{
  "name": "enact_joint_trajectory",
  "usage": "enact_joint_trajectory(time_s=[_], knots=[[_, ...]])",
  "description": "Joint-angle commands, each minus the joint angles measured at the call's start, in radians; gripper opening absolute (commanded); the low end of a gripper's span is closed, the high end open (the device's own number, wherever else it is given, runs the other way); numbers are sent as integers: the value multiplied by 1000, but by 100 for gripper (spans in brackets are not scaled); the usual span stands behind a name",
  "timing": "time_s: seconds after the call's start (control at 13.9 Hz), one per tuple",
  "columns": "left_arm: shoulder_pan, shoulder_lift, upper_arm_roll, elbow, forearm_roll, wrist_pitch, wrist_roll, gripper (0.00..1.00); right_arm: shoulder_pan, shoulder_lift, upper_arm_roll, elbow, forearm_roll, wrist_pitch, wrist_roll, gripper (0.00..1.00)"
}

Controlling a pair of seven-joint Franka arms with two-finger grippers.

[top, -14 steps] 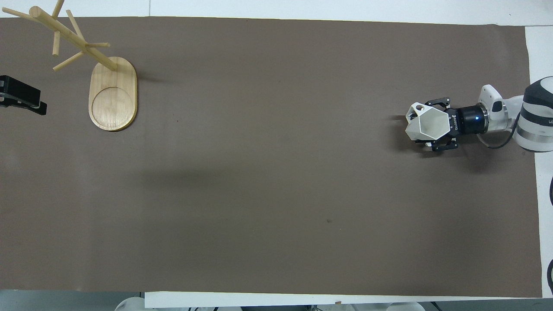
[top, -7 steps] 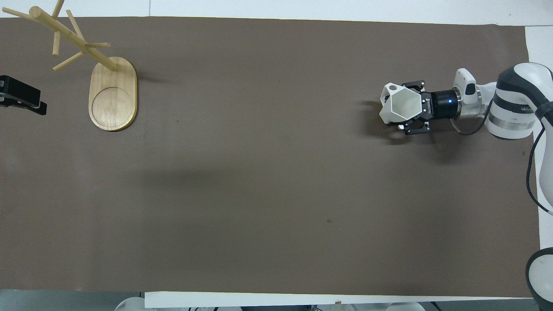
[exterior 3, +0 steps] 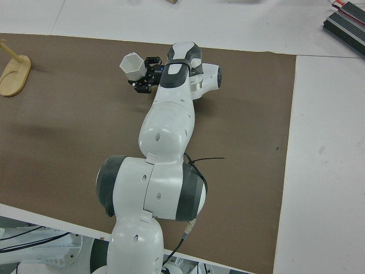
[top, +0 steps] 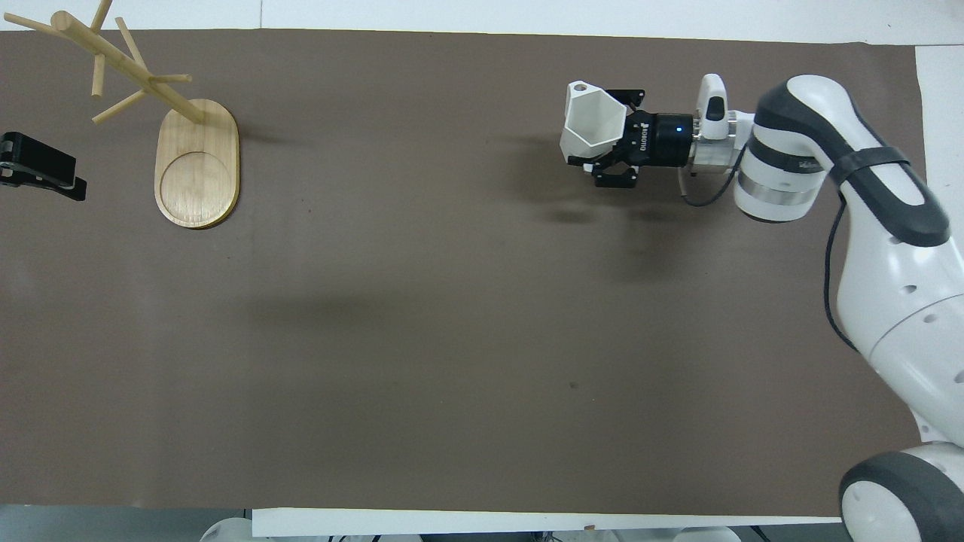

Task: Hang cup on rack
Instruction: 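Carry the mug with the right gripper while the left gripper approaches, then grasp the mug with the left gripper from the right gripper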

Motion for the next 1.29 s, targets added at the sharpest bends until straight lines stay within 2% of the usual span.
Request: enact_joint_trajectory(time_s=[0.0, 0.22, 0.43, 0.5, 0.65, 0.79, 1.0, 1.22], knots=[[-61, -22, -19, -21, 6, 40, -95, 100, 120, -29, -4, -28, 159, 115, 8, 42], [-187, -7, -18, -26, 4, 141, -245, 100, 238, -59, -5, -56, 301, 198, 11, 42], [-310, 70, -18, -20, 47, 204, -434, 100, 333, -62, -5, -61, 387, 211, 5, 42], [-356, 123, -15, -4, 70, 209, -470, 100, 359, -66, -5, -76, 425, 233, -3, 42], [-396, 253, -12, 107, 81, 214, -550, 100, 425, -123, -7, -111, 487, 314, -17, 42], [-408, 321, -10, 177, 79, 229, -605, 100, 456, -161, -7, -133, 517, 378, -17, 42], [-425, 338, -12, 177, 81, 257, -638, 99, 478, -163, -7, -133, 568, 379, -47, 42], [-427, 337, -12, 177, 79, 208, -633, 99, 481, -163, -8, -136, 577, 382, -50, 42]])
